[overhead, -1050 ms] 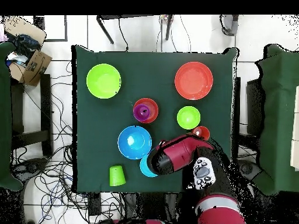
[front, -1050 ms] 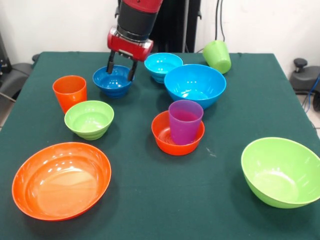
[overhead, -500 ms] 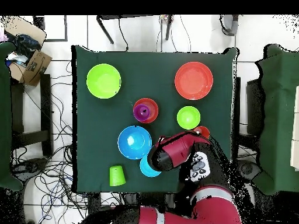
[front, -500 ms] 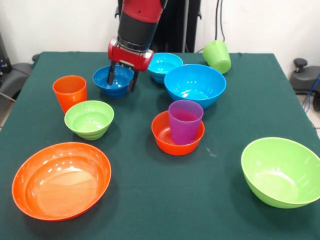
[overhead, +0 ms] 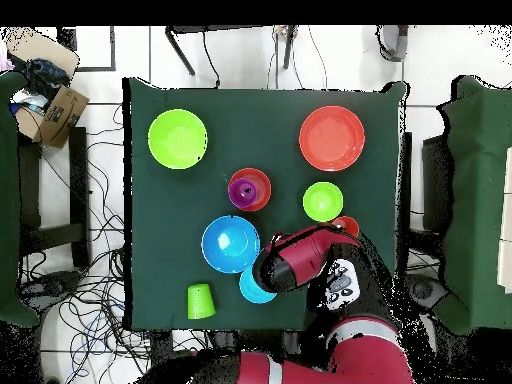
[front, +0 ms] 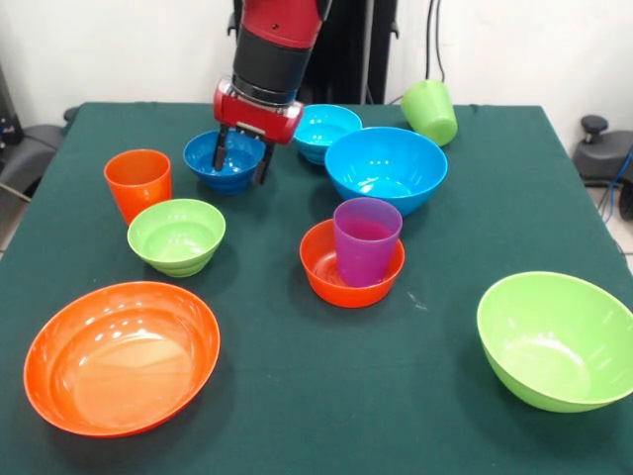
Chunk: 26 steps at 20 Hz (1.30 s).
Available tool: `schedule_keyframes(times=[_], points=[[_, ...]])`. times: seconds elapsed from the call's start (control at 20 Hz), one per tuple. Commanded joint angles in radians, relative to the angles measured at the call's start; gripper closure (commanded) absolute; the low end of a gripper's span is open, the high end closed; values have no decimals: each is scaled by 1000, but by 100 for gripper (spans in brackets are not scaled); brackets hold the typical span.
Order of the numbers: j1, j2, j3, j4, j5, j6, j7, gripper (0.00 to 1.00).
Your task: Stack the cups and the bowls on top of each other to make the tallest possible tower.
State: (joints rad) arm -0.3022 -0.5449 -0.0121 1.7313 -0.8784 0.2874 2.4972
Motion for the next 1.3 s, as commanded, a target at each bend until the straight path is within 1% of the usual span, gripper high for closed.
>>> schedule_keyframes(times=[0.05, 0.15, 0.5, 0.6, 0.8, 0.95, 1.3], points=[[-21, 43, 85, -75, 41, 2, -14, 0], [-25, 50, 91, -70, 47, -2, -12, 0], [0, 80, 77, -86, 59, -27, 22, 0], [-6, 82, 86, -83, 67, -23, 13, 0], [-42, 81, 131, -57, 92, -13, -20, 0], [-44, 84, 139, -52, 102, -7, -20, 0], [-35, 84, 131, -49, 114, 2, -23, 0]])
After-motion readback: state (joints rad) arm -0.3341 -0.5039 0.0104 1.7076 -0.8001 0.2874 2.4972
